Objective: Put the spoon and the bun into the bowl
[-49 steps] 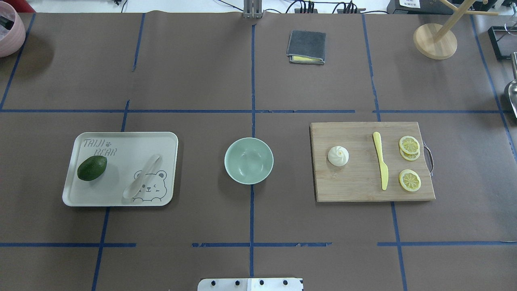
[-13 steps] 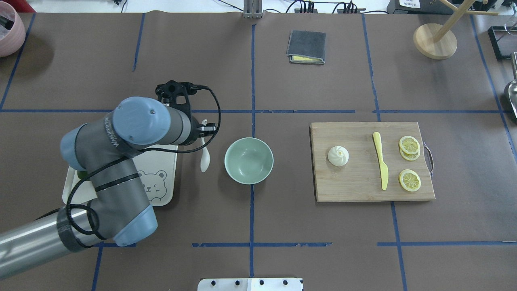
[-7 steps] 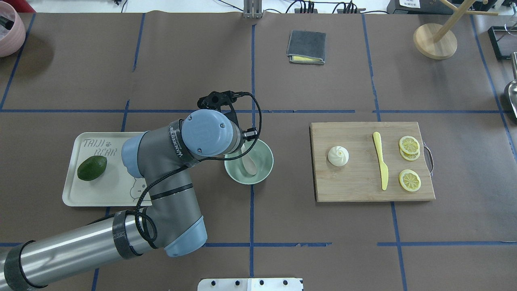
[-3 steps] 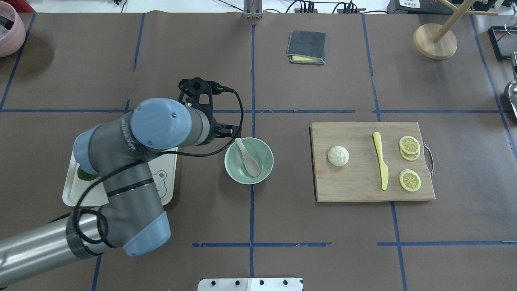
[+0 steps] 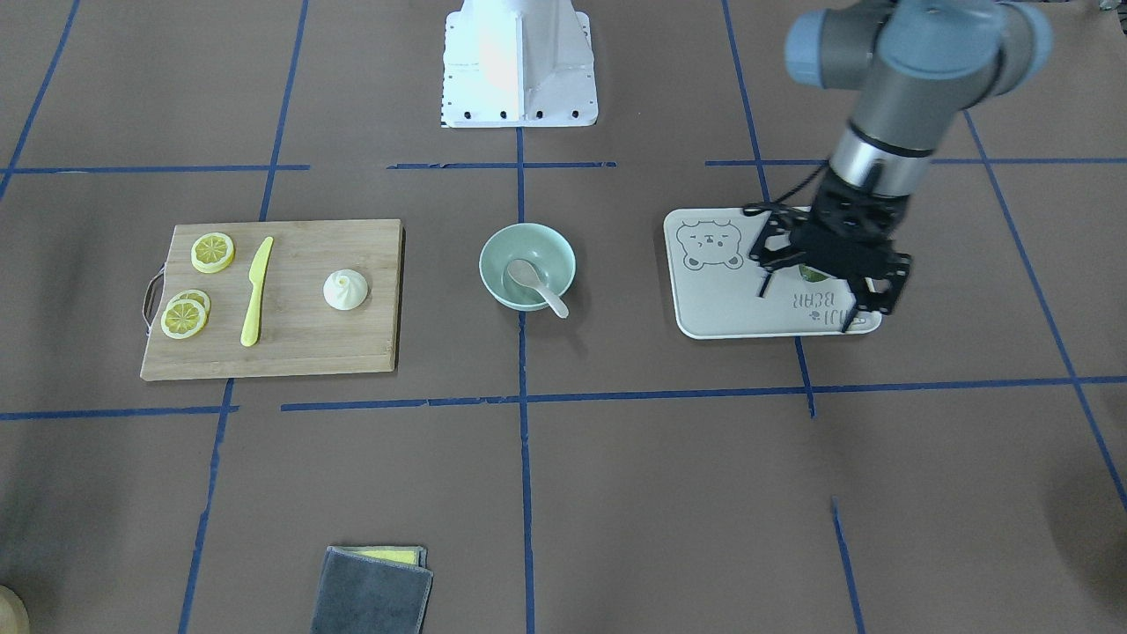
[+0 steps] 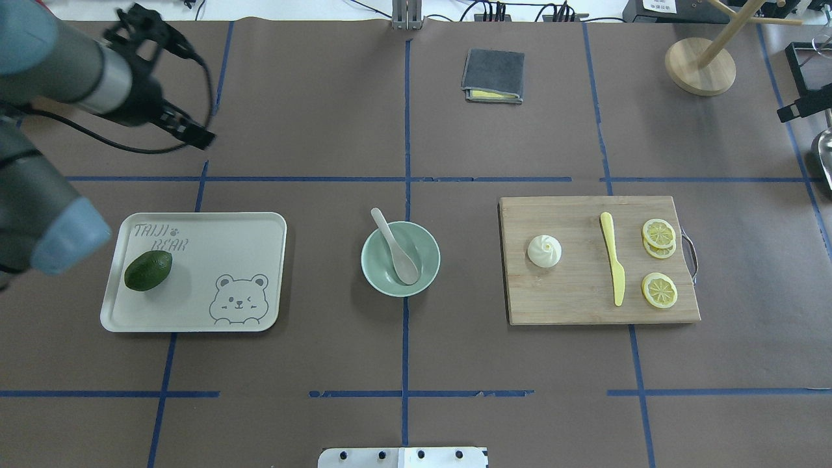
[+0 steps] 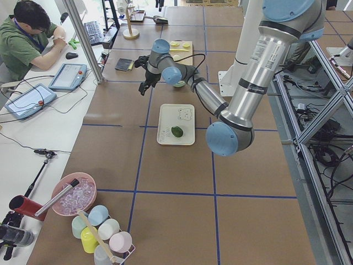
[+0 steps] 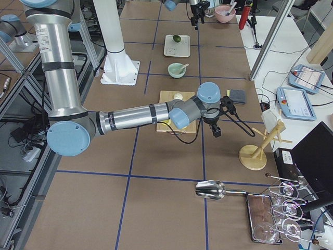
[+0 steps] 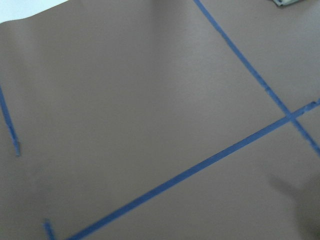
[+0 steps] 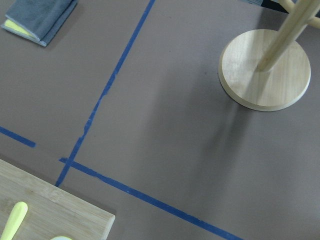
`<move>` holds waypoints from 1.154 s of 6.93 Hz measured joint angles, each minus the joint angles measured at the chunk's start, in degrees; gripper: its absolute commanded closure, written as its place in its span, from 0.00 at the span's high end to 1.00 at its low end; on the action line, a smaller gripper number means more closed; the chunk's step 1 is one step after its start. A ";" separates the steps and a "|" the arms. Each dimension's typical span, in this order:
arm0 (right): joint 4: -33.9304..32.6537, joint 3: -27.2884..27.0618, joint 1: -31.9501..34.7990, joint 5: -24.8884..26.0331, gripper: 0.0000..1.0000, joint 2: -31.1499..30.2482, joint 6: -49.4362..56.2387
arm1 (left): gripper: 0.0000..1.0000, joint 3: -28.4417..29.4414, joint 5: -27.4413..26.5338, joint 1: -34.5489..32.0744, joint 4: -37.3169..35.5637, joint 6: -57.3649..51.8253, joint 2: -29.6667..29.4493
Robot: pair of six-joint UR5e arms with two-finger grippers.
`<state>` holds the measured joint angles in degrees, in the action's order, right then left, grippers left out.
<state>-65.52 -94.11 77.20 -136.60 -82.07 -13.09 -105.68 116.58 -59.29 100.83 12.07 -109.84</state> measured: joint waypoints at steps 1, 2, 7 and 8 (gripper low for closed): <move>1.29 -1.45 -2.70 1.35 1.00 0.15 -3.66 | 1.00 3.14 5.81 -8.61 -0.13 -11.63 3.73; 1.69 -4.31 -5.85 3.12 1.00 0.23 -8.30 | 1.00 7.18 9.41 -15.15 -0.64 -20.79 7.38; -1.29 -14.05 -27.08 19.66 1.00 2.43 -29.95 | 1.00 13.54 12.44 -31.17 -15.93 -28.29 16.44; -1.65 -13.90 -33.03 26.57 0.98 3.12 -32.85 | 1.00 13.42 12.52 -31.52 -16.21 -28.08 16.62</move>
<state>-67.17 -108.01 44.17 -110.03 -78.95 -45.94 -92.26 129.10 -90.82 84.62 -16.01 -93.22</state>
